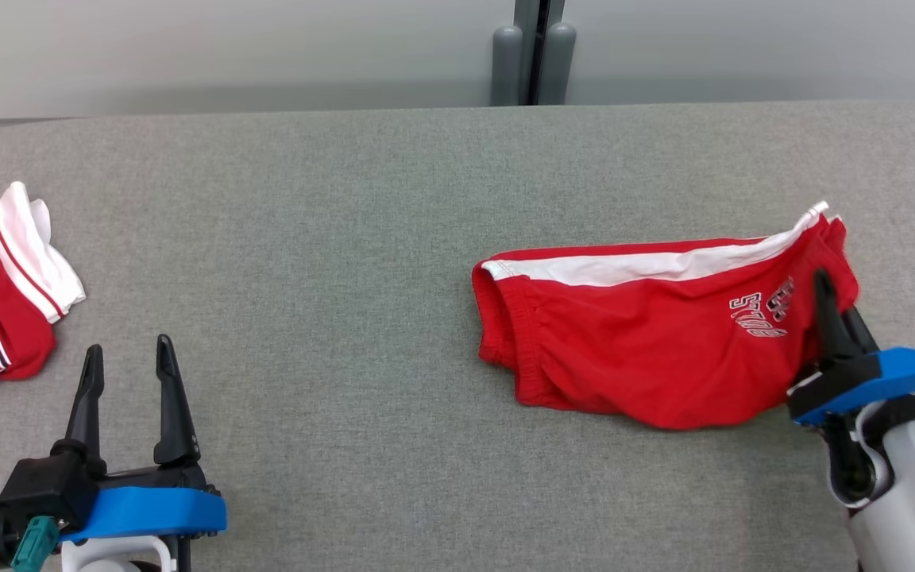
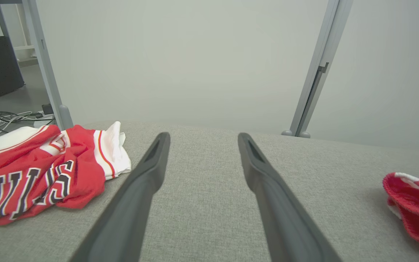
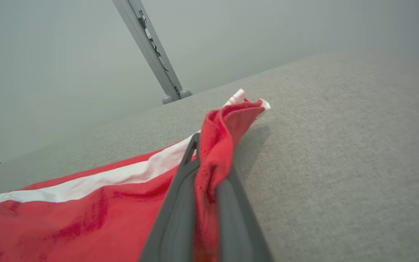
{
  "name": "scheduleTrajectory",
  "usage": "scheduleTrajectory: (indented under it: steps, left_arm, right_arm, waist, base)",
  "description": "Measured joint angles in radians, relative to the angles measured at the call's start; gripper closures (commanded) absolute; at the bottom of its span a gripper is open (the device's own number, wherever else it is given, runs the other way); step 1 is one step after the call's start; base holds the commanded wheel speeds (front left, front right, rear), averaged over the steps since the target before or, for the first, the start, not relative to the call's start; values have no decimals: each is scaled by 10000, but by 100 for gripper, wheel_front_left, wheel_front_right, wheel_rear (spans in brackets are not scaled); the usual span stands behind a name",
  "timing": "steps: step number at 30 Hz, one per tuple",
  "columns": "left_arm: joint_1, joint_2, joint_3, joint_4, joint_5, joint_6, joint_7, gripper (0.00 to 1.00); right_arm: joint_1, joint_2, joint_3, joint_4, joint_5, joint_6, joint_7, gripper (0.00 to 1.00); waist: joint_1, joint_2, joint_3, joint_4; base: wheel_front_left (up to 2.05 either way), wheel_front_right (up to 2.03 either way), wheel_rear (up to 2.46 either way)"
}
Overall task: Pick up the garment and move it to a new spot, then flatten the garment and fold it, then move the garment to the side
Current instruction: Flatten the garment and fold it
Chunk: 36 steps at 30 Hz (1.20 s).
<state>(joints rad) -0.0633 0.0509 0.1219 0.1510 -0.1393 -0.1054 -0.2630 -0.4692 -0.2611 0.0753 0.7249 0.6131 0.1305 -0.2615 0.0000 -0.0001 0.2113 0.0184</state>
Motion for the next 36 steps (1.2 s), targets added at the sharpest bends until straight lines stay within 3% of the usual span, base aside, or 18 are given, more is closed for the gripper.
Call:
scheduleTrajectory:
  steps: [12, 21, 32, 33, 34, 36]
  left_arm:
    - [46, 2, -265, 84, -119, 2, 0, 0]
    - [52, 2, -477, 151, -313, 50, 0, 0]
    - [157, 4, -451, 209, -387, 98, 0, 0]
    - [154, 4, -424, 209, -387, 109, 0, 0]
    - [153, 2, -412, 211, -387, 107, 0, 0]
    - [150, 4, -405, 215, -385, 107, 0, 0]
  right_arm:
    - [-220, 1287, 1062, -2299, -290, 0, 518, 100]
    - [-57, 1860, 2270, -2288, -314, 0, 851, 100]
    - [710, 1783, 3927, -1806, -412, 0, 732, 100]
    - [725, 1728, 4082, -1841, -376, 0, 673, 40]
    - [735, 1684, 4184, -1887, -301, 0, 629, 0]
    - [743, 1507, 4355, -1990, -305, 0, 441, 0]
  waist:
    - [0, 0, -337, 285]
    - [0, 2, -341, 894]
    - [0, 2, -217, 1021]
    - [0, 2, -211, 991]
    - [0, 2, -211, 959]
    - [0, 2, -221, 889]
  base:
    - [0, 0, 0]
    - [0, 0, 0]
    - [0, 0, 0]
    - [0, 0, 0]
    - [0, 0, 0]
    - [0, 0, 0]
